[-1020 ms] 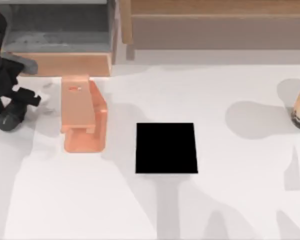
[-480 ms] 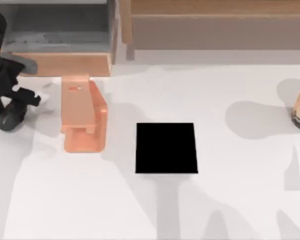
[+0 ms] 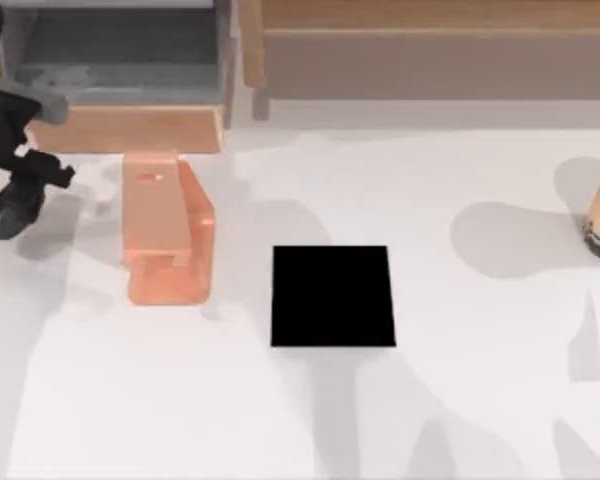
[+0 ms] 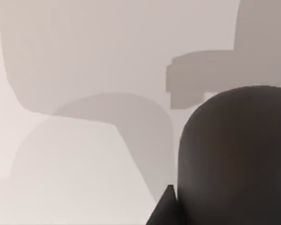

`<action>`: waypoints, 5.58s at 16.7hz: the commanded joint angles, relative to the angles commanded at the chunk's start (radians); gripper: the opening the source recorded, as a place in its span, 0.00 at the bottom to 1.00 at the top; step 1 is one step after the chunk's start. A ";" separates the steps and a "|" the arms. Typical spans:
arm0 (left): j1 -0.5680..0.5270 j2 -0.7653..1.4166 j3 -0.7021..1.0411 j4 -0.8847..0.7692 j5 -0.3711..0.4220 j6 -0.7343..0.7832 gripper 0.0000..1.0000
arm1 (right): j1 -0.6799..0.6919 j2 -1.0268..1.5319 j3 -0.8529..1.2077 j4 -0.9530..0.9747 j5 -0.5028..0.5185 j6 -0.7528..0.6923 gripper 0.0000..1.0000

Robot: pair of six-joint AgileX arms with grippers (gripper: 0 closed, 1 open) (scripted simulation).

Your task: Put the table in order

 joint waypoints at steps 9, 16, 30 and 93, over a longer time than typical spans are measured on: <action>-0.002 -0.056 0.175 -0.238 -0.001 -0.003 0.00 | 0.000 0.000 0.000 0.000 0.000 0.000 1.00; -0.038 -0.088 0.198 -0.238 0.000 0.099 0.00 | 0.000 0.000 0.000 0.000 0.000 0.000 1.00; -0.500 -0.154 0.311 -0.198 0.018 1.230 0.00 | 0.000 0.000 0.000 0.000 0.000 0.000 1.00; -0.279 -0.533 -0.289 0.058 -0.032 1.385 1.00 | 0.000 0.000 0.000 0.000 0.000 0.000 1.00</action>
